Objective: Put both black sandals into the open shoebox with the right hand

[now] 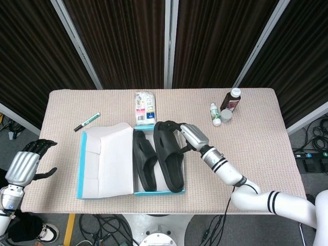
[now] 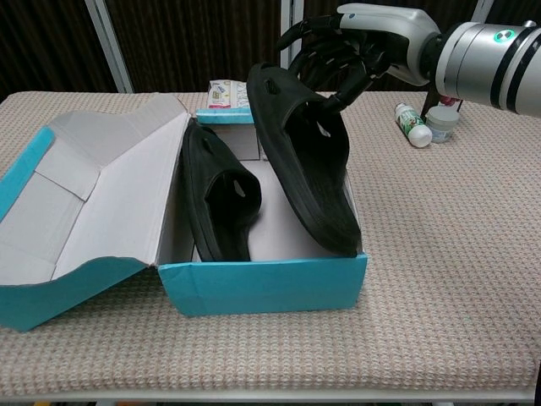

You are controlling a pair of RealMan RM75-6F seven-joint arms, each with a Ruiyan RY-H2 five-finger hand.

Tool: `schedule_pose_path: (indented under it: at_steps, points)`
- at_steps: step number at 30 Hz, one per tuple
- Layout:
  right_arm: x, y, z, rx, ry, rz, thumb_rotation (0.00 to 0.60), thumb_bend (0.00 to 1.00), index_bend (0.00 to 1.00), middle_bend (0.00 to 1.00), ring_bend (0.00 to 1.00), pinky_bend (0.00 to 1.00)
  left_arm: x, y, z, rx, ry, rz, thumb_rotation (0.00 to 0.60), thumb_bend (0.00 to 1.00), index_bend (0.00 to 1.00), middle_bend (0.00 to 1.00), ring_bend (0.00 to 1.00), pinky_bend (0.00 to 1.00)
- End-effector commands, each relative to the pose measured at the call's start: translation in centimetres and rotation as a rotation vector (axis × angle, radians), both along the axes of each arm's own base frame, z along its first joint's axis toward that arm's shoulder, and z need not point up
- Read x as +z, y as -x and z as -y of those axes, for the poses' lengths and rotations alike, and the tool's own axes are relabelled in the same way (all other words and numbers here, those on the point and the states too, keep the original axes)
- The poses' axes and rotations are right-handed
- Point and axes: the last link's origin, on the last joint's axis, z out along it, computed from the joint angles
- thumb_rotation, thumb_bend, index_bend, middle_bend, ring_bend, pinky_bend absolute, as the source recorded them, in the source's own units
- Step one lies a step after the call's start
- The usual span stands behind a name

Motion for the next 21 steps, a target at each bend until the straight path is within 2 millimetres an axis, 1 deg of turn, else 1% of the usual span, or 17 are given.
schedule_pose_path:
  at_steps: [1,10,21]
  points:
    - [-0.6,0.2,0.3,-0.012,-0.006,0.005,0.600,0.15,0.19,0.43,0.29,0.23,0.0,0.1,0.1,0.004,0.001,-0.001,0.600,0.19,0.22,0.21,0.14,0.20]
    - [-1.6,1.6,0.5,-0.046,-0.025,-0.014,0.600,0.15,0.19,0.43,0.29,0.23,-0.1,0.3,0.1,0.009,0.003,0.000,0.600,0.19,0.22,0.21,0.14,0.20]
    - [-2.5,2.0,0.5,-0.027,-0.034,-0.075,0.600,0.15,0.19,0.43,0.29,0.23,-0.2,0.5,0.2,0.010,0.004,0.001,0.600,0.19,0.22,0.21,0.14,0.20]
